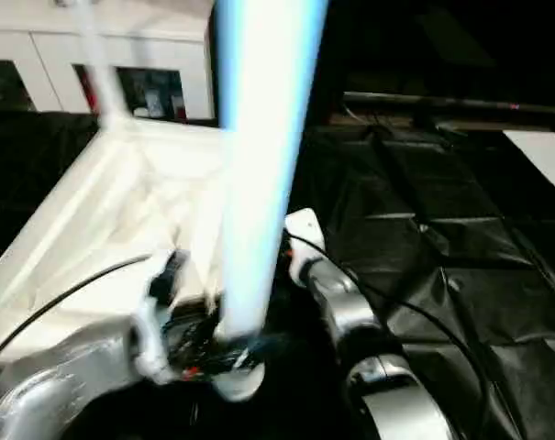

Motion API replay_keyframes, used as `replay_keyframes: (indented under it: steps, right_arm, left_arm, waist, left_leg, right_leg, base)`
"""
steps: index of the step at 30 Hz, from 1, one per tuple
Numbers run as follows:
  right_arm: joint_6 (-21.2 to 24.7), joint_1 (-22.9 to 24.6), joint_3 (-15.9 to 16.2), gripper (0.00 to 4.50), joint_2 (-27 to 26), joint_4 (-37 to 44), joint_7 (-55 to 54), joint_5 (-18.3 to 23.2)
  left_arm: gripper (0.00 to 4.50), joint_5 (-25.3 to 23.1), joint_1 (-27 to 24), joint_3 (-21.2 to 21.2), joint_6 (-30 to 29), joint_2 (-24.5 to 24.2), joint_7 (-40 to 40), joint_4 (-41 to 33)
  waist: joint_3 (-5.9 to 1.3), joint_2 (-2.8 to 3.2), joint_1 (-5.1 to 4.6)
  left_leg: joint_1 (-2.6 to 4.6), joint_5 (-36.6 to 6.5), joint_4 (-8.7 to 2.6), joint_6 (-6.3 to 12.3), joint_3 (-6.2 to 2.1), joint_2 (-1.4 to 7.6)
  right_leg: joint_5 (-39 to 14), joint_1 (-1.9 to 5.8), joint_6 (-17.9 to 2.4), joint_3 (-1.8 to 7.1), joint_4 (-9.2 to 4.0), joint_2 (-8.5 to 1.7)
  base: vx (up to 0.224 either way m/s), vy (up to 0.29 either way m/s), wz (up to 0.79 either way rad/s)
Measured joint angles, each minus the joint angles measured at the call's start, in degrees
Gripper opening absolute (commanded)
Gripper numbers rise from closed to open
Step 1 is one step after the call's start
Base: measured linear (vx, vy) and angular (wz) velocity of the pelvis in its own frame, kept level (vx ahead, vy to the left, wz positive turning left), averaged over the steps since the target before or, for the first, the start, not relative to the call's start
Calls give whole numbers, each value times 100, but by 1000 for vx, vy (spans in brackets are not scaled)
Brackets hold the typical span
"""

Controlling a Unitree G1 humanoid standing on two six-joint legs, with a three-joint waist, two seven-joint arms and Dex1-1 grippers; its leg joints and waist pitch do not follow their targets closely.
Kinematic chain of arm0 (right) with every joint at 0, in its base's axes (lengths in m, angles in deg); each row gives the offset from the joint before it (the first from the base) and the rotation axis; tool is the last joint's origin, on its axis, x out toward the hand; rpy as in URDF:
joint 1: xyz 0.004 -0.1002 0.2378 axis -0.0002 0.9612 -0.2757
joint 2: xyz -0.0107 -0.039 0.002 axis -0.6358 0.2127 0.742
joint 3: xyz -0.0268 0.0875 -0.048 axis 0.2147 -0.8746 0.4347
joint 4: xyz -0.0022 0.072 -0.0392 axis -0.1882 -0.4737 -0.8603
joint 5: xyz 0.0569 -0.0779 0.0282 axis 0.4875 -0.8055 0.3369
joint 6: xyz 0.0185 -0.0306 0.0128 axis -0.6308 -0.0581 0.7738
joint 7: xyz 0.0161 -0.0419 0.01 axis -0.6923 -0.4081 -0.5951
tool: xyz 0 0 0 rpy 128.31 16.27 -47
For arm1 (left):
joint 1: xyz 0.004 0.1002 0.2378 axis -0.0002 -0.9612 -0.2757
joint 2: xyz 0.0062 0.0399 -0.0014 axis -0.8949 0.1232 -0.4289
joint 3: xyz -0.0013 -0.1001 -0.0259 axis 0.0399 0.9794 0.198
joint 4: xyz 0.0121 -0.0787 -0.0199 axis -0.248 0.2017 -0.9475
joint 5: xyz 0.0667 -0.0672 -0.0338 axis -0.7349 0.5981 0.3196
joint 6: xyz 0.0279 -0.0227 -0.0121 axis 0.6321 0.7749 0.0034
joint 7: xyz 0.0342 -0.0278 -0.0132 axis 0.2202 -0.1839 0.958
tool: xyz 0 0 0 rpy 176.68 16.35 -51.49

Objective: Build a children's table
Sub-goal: Rotate table base

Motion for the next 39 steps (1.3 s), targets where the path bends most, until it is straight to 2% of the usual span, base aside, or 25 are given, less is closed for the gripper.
replay_keyframes:
  steps: [3, 4, 7, 11, 15, 19, 22, 23, 24, 26, 29, 31, 33, 34, 35, 37, 39]
  right_arm:
    - [-75, -35, 1, 355, -12, -41, -18, 8]
    - [-89, -35, -2, 355, -6, -41, 16, 14]
    - [-130, 3, -5, 355, 53, -41, 120, 23]
    - [-219, 71, -140, 355, 238, -42, 76, 68]
    - [-257, 253, -438, 355, 594, 189, 21, 237]
    - [-242, 609, -573, 355, 923, 611, 215, 327]
    - [-204, 973, -519, 355, 1363, 1183, 807, 337]
    - [-183, 1056, -457, 355, 1532, 1343, 1021, 331]
    - [-175, 1149, -359, 355, 1710, 1562, 1298, 321]
    - [-169, 1294, -171, 355, 1992, 1897, 1746, 278]
    - [-95, 1523, 46, 355, 2291, 2326, 2278, 254]
    - [-10, 1832, 280, 355, 2715, 2811, 2835, 257]
    - [104, 1937, 324, 355, 2870, 3018, 3098, 272]
    - [216, 2056, 331, 355, 2972, 3259, 3253, 320]
    - [272, 2125, 344, 355, 3019, 3392, 3341, 351]
    - [477, 2426, 429, 355, 3282, 4021, 3795, 565]
    - [596, 2511, 445, 355, 3383, 4245, 3984, 687]
  left_arm:
    - [445, -545, 614, -67, 573, 177, -208, 745]
    - [445, -698, 768, -64, 730, 191, -258, 936]
    - [445, -1083, 1007, -43, 1103, 193, -432, 1423]
    - [445, -1440, 1164, -24, 1454, 165, -597, 1894]
    - [445, -1632, 1152, 54, 1581, -252, -403, 1992]
    - [445, -2080, 906, -164, 1743, -874, -42, 2017]
    - [445, -2311, 774, -508, 1745, -1171, 316, 2038]
    - [445, -2341, 778, -560, 1759, -1185, 403, 2088]
    - [418, -2403, 788, -611, 1782, -1206, 487, 2173]
    - [418, -2561, 928, -733, 1882, -1283, 584, 2354]
    - [392, -2801, 1199, -791, 1920, -1391, 587, 2553]
    - [375, -2899, 1354, -818, 1730, -1458, 571, 2604]
    - [372, -2952, 1371, -809, 1592, -1563, 532, 2652]
    - [343, -2956, 1371, -814, 1519, -1554, 531, 2649]
    - [343, -2960, 1371, -821, 1480, -1555, 539, 2648]
    - [330, -2982, 1358, -828, 1363, -1610, 589, 2623]
    - [316, -2998, 1356, -824, 1322, -1658, 593, 2623]
  waist:
    - [1, 6, 43]
    - [-2, 26, 53]
    - [-10, 108, 66]
    - [-5, 159, 127]
    - [-23, 237, 164]
    - [-27, 308, 212]
    - [-26, 330, 290]
    - [-26, 332, 324]
    - [-26, 334, 345]
    - [-26, 335, 373]
    - [-32, 355, 373]
    - [-30, 371, 379]
    - [-34, 376, 354]
    - [-33, 378, 349]
    - [-33, 377, 346]
    - [-33, 380, 356]
    - [-33, 380, 358]
  left_leg:
    - [1, 2, 0, -4, -1, 0]
    - [1, 3, 0, -6, -1, 1]
    - [3, 5, 2, -9, -1, -1]
    - [3, 9, 1, -16, -4, 8]
    - [5, 9, 1, -17, -4, 18]
    - [8, 9, 1, -20, -4, 26]
    - [0, 9, 1, -21, 0, 26]
    - [-1, 9, 1, -20, 1, 25]
    - [0, 9, 3, -20, 3, 25]
    - [1, 9, 3, -20, 2, 26]
    - [5, 9, 4, -20, 1, 25]
    - [6, 9, 4, -20, 2, 25]
    - [11, 9, 5, -20, 1, 25]
    - [10, 9, 5, -20, -2, 25]
    - [11, 9, 5, -20, -4, 26]
    - [11, 9, 4, -20, -5, 27]
    - [11, 9, 5, -20, -6, 28]
  right_leg:
    - [30, 0, -11, -2, 4, 0]
    - [41, 1, -15, -2, 4, 1]
    - [70, 4, -46, 0, 6, 0]
    - [99, 0, -60, -13, 17, 1]
    - [106, -1, -61, -16, 20, 10]
    - [106, -3, -60, -15, 21, 20]
    - [106, -2, -60, -9, 19, 20]
    - [106, -1, -60, -8, 17, 20]
    - [106, 2, -60, -6, 16, 20]
    - [105, 4, -59, -7, 16, 20]
    - [91, 7, -35, -7, 16, 20]
    - [86, 13, -27, -5, 15, 19]
    - [86, 15, -28, -6, 16, 20]
    - [86, 13, -27, -9, 16, 20]
    - [85, 14, -25, -10, 16, 20]
    - [83, 14, -22, -12, 16, 20]
    - [83, 14, -22, -13, 15, 21]
  base:
    - [0, 0, 0]
    - [0, 0, 0]
    - [0, 0, 0]
    - [0, 0, 0]
    - [0, 0, 0]
    - [0, 0, 0]
    - [0, 0, 0]
    - [0, 0, 0]
    - [0, 0, 0]
    - [0, 0, 0]
    - [0, 0, 0]
    - [0, 0, 0]
    - [0, 0, 0]
    - [0, 0, 0]
    - [0, 0, 0]
    - [0, 0, 0]
    - [0, 0, 0]
